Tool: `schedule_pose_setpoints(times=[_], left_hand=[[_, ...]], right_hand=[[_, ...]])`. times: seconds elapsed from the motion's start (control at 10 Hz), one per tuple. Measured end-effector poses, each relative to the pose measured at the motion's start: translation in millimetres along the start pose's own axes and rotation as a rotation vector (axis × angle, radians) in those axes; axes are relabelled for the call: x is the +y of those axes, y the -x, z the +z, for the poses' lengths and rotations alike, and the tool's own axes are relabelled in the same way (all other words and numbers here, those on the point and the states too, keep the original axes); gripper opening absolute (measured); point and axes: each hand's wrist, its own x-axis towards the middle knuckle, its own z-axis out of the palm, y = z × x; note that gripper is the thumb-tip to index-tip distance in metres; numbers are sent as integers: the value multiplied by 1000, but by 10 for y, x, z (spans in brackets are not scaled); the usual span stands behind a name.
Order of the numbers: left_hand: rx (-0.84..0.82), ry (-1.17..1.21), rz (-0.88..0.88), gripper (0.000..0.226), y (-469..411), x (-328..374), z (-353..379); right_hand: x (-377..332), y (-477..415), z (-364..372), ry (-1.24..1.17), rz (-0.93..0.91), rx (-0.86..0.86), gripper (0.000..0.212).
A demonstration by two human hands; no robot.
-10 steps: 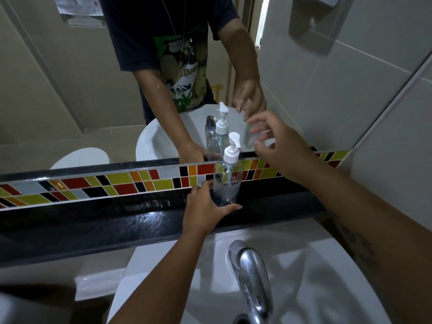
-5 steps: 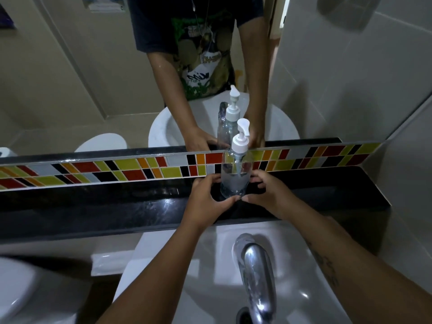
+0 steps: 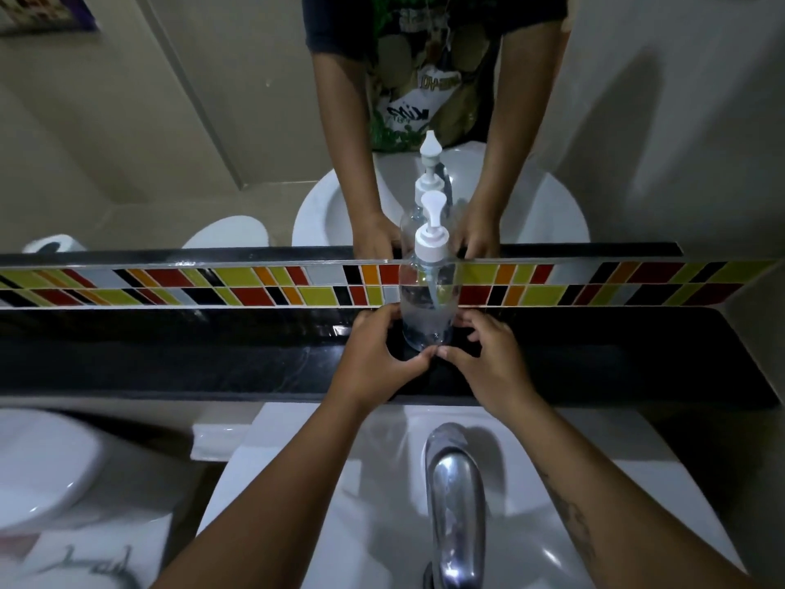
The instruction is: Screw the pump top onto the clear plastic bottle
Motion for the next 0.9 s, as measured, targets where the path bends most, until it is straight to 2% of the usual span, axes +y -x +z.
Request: schedule_pose_setpoints(times=[0.4,0.5,0.6,0.7,0.8,0.9], left_hand=[[-31,-5,-43,53,112,-117,35],[-27,-5,-62,58,21,-71,83],[17,28,-13,63,12,50,-3],[5,25,-41,62,13,55,9],[3,33,-37,61,16,22,11],[5,41,-49,64,1,21,5]], right_hand=[[134,116,143,-6,21,-52,51],[17,76,-39,-128,62,106,39],[-558,56,-518,-217,-165,384,33],[-969,-38,-832,-191,-405,328,39],[-1158,-85,-942,-97,-537,229,46],[-1212,-68,-900,-17,-557,136,51]])
